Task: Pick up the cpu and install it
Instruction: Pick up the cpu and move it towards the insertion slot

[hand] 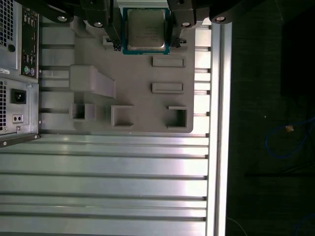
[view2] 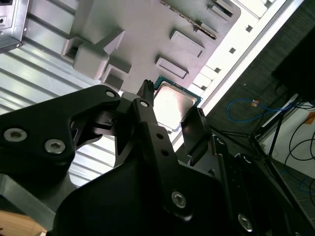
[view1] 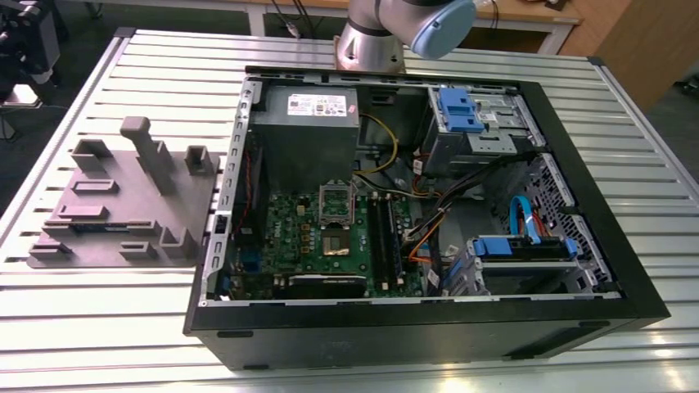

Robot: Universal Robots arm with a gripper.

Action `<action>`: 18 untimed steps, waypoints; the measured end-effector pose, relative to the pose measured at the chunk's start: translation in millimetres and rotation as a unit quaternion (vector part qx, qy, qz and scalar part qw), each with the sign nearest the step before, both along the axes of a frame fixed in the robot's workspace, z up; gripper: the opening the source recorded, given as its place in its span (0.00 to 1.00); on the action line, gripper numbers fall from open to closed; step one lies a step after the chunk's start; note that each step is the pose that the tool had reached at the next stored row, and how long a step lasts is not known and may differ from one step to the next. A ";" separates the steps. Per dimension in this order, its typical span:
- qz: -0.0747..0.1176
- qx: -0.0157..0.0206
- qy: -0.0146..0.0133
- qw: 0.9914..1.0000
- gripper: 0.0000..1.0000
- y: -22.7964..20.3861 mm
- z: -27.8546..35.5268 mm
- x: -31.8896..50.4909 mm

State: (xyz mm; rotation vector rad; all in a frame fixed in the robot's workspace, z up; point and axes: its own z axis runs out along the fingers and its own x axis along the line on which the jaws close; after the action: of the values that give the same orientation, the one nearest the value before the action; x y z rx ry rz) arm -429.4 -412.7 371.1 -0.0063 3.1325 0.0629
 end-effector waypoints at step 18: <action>0.000 0.000 0.000 1.000 0.47 0.5 17.1 0.0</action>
State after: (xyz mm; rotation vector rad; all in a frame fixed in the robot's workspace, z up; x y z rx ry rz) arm -429.4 -412.2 388.1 -0.0063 3.1326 0.0628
